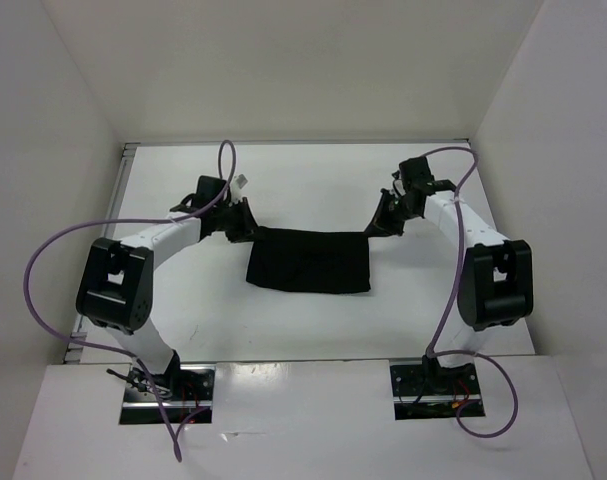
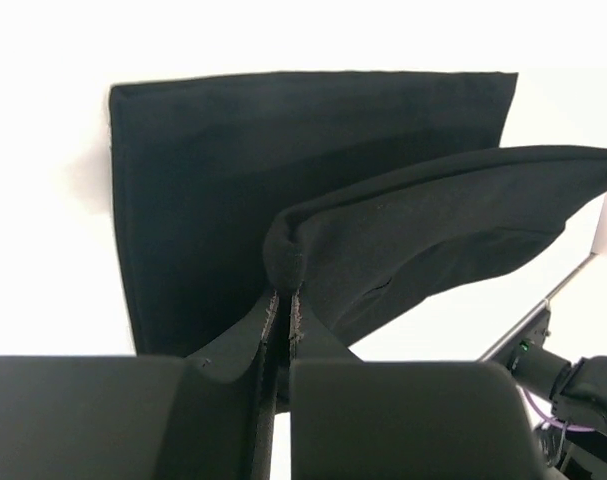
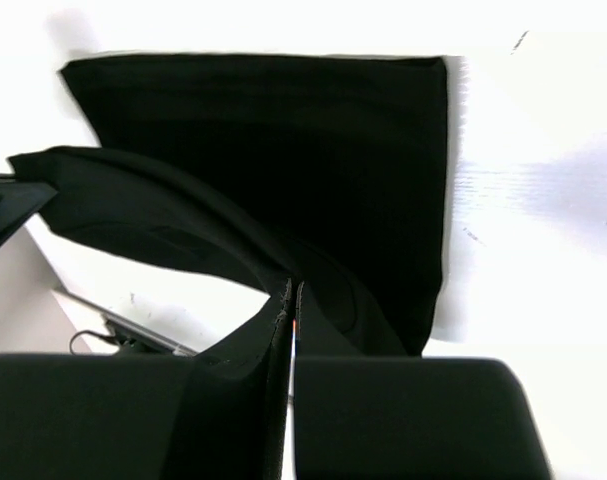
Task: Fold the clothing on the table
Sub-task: Fold the skirt
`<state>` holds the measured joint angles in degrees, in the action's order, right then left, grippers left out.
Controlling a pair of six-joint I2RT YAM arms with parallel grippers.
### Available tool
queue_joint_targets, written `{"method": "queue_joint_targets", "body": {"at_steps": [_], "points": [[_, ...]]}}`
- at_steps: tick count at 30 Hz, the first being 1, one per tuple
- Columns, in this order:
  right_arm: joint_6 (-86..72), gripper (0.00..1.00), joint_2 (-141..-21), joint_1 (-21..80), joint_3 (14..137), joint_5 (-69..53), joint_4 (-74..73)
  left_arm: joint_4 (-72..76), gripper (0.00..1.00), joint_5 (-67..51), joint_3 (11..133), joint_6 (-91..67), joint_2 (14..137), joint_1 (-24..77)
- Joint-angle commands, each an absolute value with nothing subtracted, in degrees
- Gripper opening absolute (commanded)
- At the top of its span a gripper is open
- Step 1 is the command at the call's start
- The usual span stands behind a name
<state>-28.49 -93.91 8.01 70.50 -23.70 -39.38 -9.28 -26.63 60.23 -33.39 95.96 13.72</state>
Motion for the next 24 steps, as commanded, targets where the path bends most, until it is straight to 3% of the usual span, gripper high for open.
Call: {"method": "queue_joint_targets", "body": {"at_steps": [1,17,19,20,21,24], "points": [[-26.89,0.00,-95.80,8.44,73.21,-21.88,-37.00,-8.09,0.01,-25.31,62.49,-33.22,97.73,13.97],[-25.84,0.00,-105.72,8.44,79.10,-20.31,-36.39,-9.14,0.03,-22.07,69.16,-32.08,106.52,14.50],[-25.84,0.09,-106.26,8.44,80.41,-19.35,-36.39,-9.67,0.14,-21.45,71.09,-32.08,108.36,14.50],[-25.84,0.22,-106.96,8.44,80.42,-18.12,-36.39,-10.36,0.37,-19.88,71.71,-32.08,108.37,14.50],[-26.54,0.34,-106.96,8.44,80.94,-17.24,-36.39,-10.89,0.43,-19.08,71.72,-32.08,108.98,14.50],[-28.20,0.43,-101.98,8.44,80.95,-12.85,-36.39,-9.59,0.60,-14.97,71.55,-32.61,105.57,14.50]]}}
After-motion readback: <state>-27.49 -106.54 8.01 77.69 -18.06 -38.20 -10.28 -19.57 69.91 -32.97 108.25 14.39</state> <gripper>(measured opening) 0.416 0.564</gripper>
